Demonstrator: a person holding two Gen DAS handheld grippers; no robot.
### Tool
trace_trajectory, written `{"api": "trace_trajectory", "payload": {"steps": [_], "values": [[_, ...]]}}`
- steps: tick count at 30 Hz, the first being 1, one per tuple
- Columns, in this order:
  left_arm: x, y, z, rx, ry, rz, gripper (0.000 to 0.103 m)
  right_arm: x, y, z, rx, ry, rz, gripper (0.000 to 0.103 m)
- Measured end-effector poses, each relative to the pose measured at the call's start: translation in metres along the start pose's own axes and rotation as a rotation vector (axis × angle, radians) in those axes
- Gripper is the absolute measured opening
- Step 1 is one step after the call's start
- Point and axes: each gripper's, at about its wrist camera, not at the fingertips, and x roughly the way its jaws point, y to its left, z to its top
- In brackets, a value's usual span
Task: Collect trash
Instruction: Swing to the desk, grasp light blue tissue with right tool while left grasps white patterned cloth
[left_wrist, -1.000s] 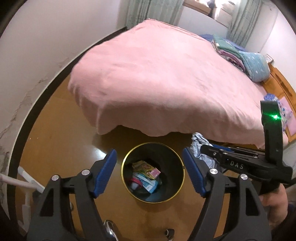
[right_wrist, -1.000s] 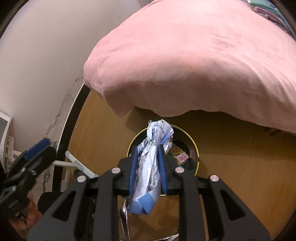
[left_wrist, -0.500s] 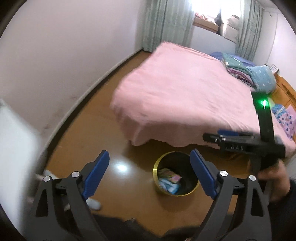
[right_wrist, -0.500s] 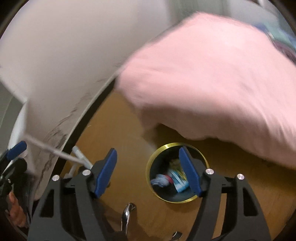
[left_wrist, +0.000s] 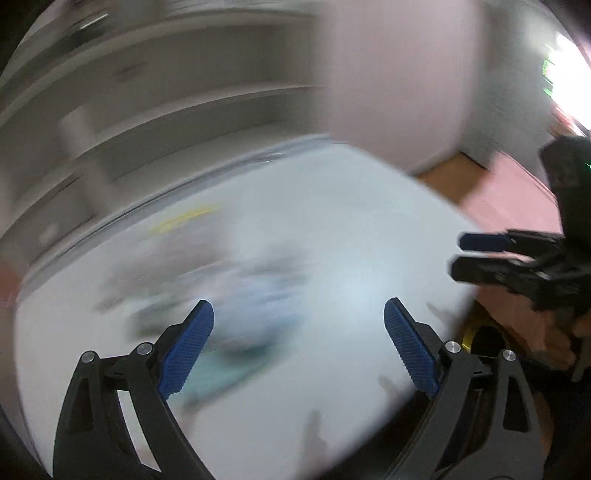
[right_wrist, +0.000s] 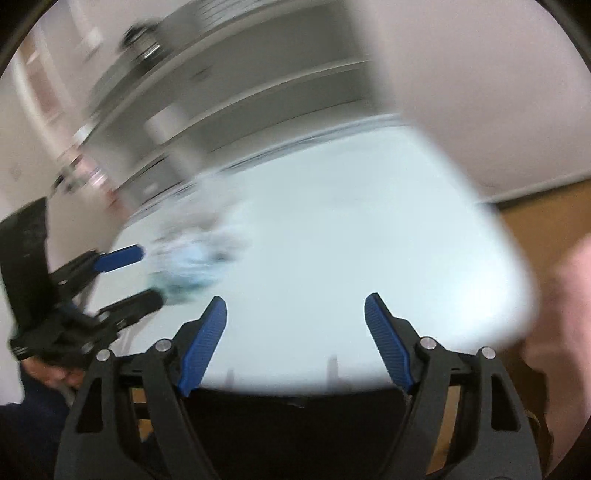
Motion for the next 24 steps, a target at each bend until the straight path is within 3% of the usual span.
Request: {"api": "trace_trajectory", "payload": {"steps": [3,7,10,11,12,13,15,18,24], "values": [[-0.010,0.067,-0.022,-0.175,-0.004,0.072,0.091,0.056,0.048,0.026,-0.075,0.084,0.056,0.075],[-0.019,0.110,-0.045,-0.290,0.008,0.064,0.091,0.100,0.084,0.035,-0.147,0.144,0.022,0.075],[-0.024,0.124,-0.055,-0.317,0.007,0.064,0.091,0.121,0.091,0.032,-0.176,0.168,-0.014,0.075],[-0.027,0.124,-0.067,-0.318,0.004,0.066,0.091,0.126,0.093,0.032,-0.183,0.175,-0.025,0.071],[-0.029,0.124,-0.068,-0.314,0.000,0.070,0.091,0.129,0.093,0.032,-0.183,0.178,-0.025,0.047],[-0.031,0.123,-0.068,-0.306,-0.003,0.071,0.091,0.127,0.090,0.030,-0.175,0.175,-0.012,0.033],[-0.028,0.115,-0.062,-0.280,-0.007,0.075,0.091,0.116,0.086,0.031,-0.165,0.143,0.010,0.026],[-0.017,0.096,-0.046,-0.213,-0.005,0.066,0.091,0.087,0.078,0.032,-0.148,0.074,0.030,0.025],[0.027,0.048,-0.007,-0.046,0.012,0.025,0.091,0.050,0.049,0.024,-0.112,0.039,0.020,0.025]]}}
